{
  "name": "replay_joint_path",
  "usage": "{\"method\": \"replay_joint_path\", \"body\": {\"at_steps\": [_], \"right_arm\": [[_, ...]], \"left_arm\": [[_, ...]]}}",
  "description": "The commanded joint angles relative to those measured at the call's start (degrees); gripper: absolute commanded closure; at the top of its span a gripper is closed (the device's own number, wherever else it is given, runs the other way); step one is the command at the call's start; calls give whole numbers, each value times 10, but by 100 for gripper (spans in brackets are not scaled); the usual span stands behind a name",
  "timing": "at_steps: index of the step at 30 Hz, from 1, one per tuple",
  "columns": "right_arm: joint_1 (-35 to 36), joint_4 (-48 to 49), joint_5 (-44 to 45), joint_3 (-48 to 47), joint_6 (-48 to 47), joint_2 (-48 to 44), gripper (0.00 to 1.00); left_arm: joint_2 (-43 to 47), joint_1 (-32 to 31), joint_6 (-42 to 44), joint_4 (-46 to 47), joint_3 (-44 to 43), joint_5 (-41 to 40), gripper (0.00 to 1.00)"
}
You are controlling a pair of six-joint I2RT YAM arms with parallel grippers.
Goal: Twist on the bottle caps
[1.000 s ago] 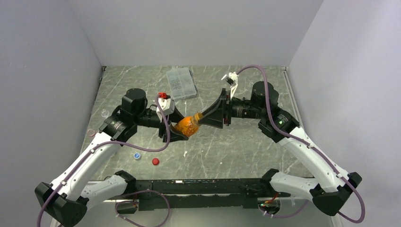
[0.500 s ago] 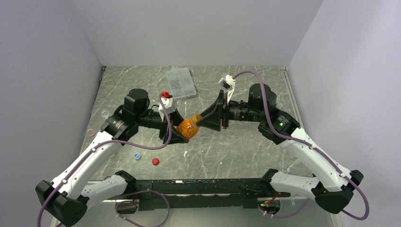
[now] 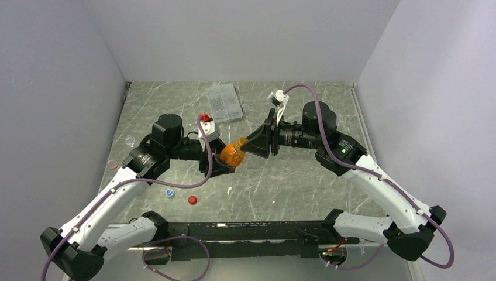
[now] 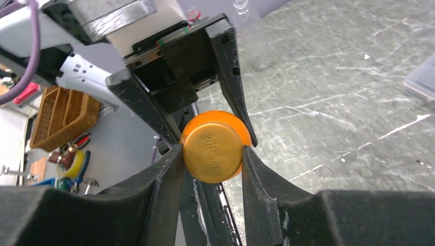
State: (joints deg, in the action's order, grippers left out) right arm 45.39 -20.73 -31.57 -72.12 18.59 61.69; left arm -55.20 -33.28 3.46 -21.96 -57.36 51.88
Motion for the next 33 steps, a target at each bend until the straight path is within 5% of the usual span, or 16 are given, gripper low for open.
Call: {"method": "replay_joint_path", "body": {"at_steps": [1, 12, 25, 33], "right_arm": [[29, -65, -23, 2, 67, 31, 74], [29, -70, 69, -1, 194, 60, 75], [28, -143, 175, -43, 282, 118, 76], [28, -160, 217, -63, 306, 133, 75]], "left_arm": [[10, -20, 10, 124, -8, -142, 100], [27, -79, 25, 238, 29, -301, 100], [-31, -231, 139, 360, 70, -541, 100], [-56, -257, 158, 442, 115, -592, 100]]}}
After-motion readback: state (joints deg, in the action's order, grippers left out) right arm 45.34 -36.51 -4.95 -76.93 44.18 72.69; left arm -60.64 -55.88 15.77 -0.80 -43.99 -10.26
